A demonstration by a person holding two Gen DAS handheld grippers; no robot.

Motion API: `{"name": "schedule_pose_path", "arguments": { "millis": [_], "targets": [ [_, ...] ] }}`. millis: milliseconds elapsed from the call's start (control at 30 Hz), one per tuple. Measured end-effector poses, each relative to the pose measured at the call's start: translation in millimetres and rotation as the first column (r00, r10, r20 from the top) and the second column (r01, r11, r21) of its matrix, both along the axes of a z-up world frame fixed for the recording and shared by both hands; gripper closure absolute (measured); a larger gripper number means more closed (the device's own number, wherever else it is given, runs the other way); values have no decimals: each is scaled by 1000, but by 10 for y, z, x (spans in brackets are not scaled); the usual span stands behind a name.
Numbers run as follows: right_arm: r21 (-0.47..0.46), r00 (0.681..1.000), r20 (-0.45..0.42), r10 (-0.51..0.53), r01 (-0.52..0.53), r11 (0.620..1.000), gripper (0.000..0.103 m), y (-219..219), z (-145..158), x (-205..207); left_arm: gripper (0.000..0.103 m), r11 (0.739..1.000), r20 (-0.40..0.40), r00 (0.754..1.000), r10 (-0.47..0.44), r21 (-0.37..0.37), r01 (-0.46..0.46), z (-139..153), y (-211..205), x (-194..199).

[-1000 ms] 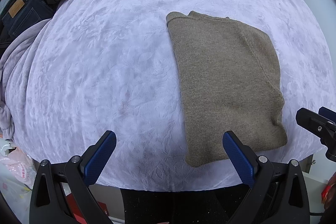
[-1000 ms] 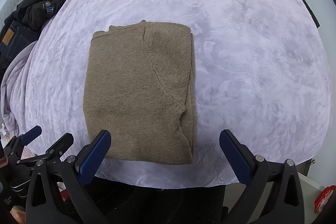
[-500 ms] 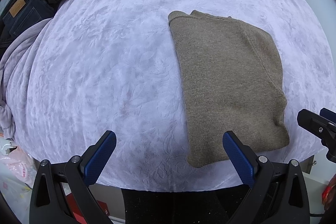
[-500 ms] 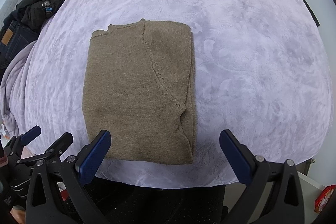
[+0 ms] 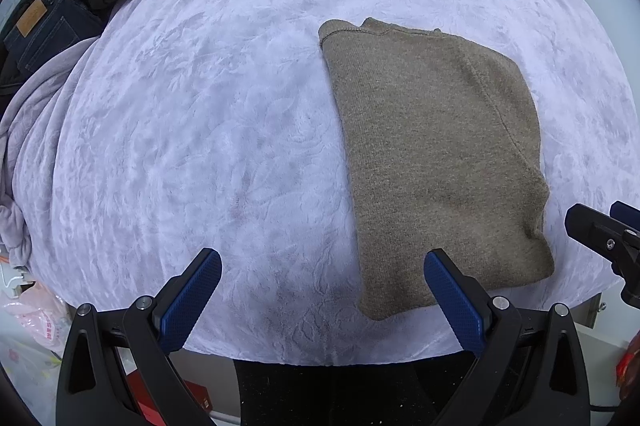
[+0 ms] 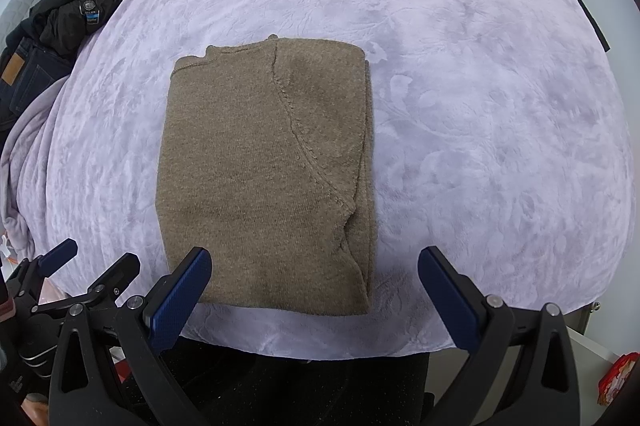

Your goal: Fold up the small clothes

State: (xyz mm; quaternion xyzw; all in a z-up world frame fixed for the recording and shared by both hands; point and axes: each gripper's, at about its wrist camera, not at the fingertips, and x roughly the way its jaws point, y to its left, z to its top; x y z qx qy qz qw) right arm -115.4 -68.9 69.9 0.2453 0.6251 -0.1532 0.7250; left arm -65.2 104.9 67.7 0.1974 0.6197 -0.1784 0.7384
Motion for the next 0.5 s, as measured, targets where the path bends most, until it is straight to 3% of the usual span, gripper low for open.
{"name": "schedule_pose_path", "arguments": {
  "millis": [500],
  "targets": [
    [0, 1000, -8, 10, -10, 1000, 0, 19, -57, 2, 2, 1000, 6, 1000, 8, -4, -8, -12, 19, 20]
  ]
}}
